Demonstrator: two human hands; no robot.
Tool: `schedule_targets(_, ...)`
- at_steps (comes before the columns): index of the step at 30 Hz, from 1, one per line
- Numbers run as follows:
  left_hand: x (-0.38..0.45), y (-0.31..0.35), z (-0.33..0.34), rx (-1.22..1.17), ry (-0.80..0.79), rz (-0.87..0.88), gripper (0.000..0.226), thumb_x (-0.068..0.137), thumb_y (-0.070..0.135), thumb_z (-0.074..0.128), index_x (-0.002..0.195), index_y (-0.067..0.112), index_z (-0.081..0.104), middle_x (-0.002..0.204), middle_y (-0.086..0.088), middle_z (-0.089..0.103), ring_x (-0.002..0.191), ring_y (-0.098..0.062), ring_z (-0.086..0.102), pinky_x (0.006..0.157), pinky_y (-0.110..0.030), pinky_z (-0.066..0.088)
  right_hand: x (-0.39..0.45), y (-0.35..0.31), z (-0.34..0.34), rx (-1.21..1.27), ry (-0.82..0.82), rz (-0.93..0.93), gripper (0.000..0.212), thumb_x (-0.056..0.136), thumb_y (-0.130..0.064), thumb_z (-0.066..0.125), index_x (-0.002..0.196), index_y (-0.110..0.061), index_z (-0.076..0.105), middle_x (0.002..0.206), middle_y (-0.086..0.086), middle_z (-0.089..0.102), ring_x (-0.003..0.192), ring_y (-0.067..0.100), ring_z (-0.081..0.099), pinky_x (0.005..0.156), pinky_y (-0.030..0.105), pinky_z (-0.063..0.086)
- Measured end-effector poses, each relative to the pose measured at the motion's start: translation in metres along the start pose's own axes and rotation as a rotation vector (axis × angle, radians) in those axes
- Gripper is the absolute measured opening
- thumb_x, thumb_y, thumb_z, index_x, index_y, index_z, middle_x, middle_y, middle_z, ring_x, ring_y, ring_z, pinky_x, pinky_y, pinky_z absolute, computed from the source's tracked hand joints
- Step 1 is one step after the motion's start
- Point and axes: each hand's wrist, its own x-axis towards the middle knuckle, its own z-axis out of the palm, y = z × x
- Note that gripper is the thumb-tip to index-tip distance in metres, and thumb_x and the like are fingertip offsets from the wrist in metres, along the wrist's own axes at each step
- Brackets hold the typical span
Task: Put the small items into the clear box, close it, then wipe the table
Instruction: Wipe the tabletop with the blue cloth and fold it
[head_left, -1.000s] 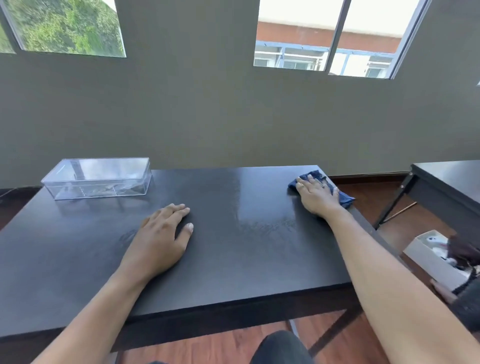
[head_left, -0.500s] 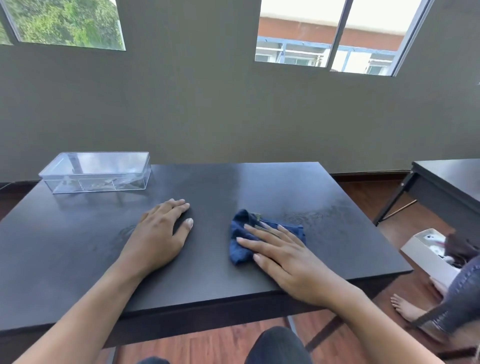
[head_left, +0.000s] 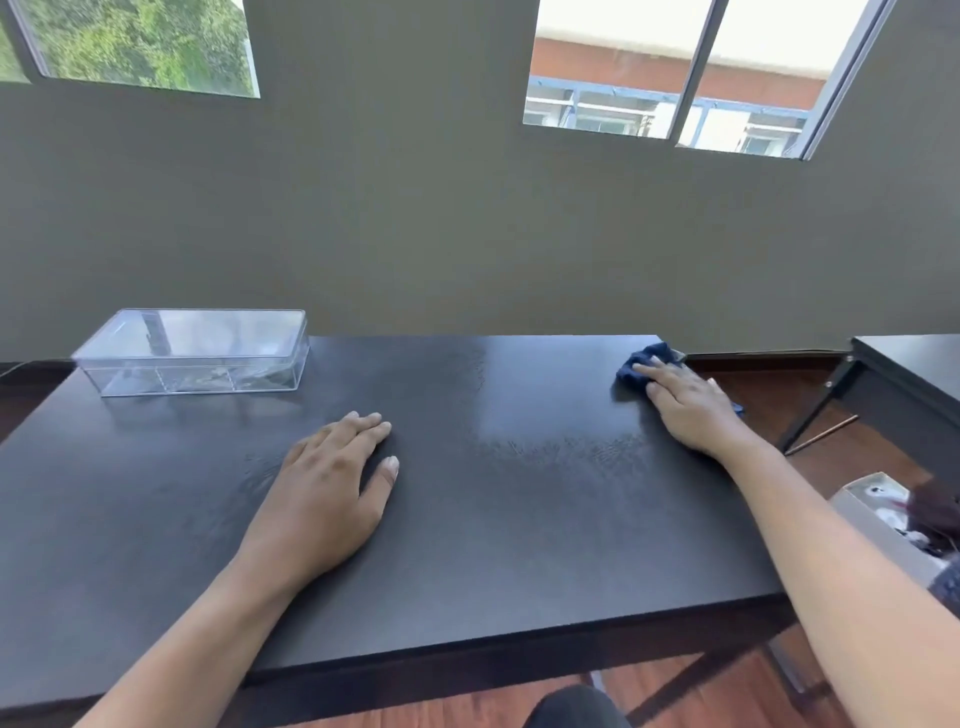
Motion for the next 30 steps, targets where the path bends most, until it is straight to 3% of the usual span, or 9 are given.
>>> schedule_targets(4, 0.001, 0.001, 0.000, 0.001, 0.008, -0.009, 0.049, 0.101, 0.044, 0.046, 0.148, 0.027, 0.049, 0.156, 0.016, 0.042, 0.150, -0.007, 0.027, 0.120, -0.032, 0.020, 0.047, -0.037, 0.011, 0.004, 0.010, 0.025, 0.047, 0.105, -0.036, 0.035, 0.151, -0.040, 0.044, 0.167, -0.014, 0.028, 0.156, 0.012, 0.019, 0.126, 0.049, 0.011)
schedule_targets(8, 0.002, 0.000, 0.000, 0.008, 0.009, -0.015, 0.048, 0.101, 0.044, 0.047, 0.147, 0.028, 0.050, 0.154, 0.017, 0.043, 0.149, -0.006, 0.028, 0.119, -0.033, 0.021, 0.046, -0.096, 0.033, 0.024, -0.058, -0.148, 0.048, 0.105, -0.037, 0.034, 0.152, -0.041, 0.043, 0.167, -0.015, 0.026, 0.156, 0.010, 0.016, 0.127, 0.048, 0.008)
schedule_targets(13, 0.001, -0.002, 0.000, 0.006, 0.017, -0.010, 0.047, 0.100, 0.044, 0.050, 0.145, 0.028, 0.052, 0.153, 0.017, 0.045, 0.148, -0.006, 0.030, 0.119, -0.033, 0.023, -0.036, -0.146, 0.047, 0.052, -0.159, -0.461, 0.046, 0.107, -0.038, 0.037, 0.153, -0.045, 0.038, 0.167, -0.020, 0.023, 0.157, 0.007, 0.013, 0.128, 0.041, 0.004)
schedule_targets(18, 0.001, -0.001, 0.000, 0.000, 0.018, -0.010, 0.048, 0.100, 0.045, 0.050, 0.145, 0.028, 0.053, 0.154, 0.017, 0.045, 0.148, -0.005, 0.030, 0.118, -0.028, 0.020, -0.118, -0.105, 0.019, 0.092, -0.239, -0.645, 0.045, 0.109, -0.037, 0.039, 0.152, -0.050, 0.037, 0.164, -0.032, 0.018, 0.154, -0.008, 0.002, 0.124, 0.024, -0.001)
schedule_targets(21, 0.000, 0.001, 0.001, -0.013, 0.041, -0.030, 0.048, 0.099, 0.046, 0.052, 0.143, 0.028, 0.055, 0.152, 0.017, 0.047, 0.148, -0.005, 0.032, 0.118, -0.029, 0.023, -0.130, -0.066, -0.006, 0.111, -0.273, -0.612, 0.043, 0.108, -0.038, 0.040, 0.149, -0.053, 0.040, 0.160, -0.039, 0.019, 0.152, -0.011, 0.003, 0.124, 0.021, 0.001)
schedule_targets(26, -0.002, -0.004, -0.007, -0.010, 0.092, -0.080, 0.046, 0.092, 0.049, 0.051, 0.127, 0.027, 0.068, 0.137, 0.016, 0.061, 0.132, -0.012, 0.054, 0.109, -0.037, 0.040, -0.102, -0.012, -0.017, 0.069, -0.184, -0.424, 0.044, 0.103, -0.050, 0.034, 0.146, -0.060, 0.040, 0.159, -0.037, 0.026, 0.153, -0.009, 0.010, 0.128, 0.042, 0.003)
schedule_targets(30, -0.008, -0.028, -0.029, 0.069, 0.059, -0.082, 0.041, 0.095, 0.046, 0.053, 0.128, 0.026, 0.067, 0.133, 0.015, 0.063, 0.121, -0.015, 0.060, 0.105, -0.035, 0.041, -0.046, -0.022, -0.005, 0.055, -0.125, -0.256, 0.041, 0.109, -0.035, 0.039, 0.146, -0.050, 0.046, 0.162, -0.025, 0.029, 0.155, 0.001, 0.015, 0.127, 0.049, 0.001)
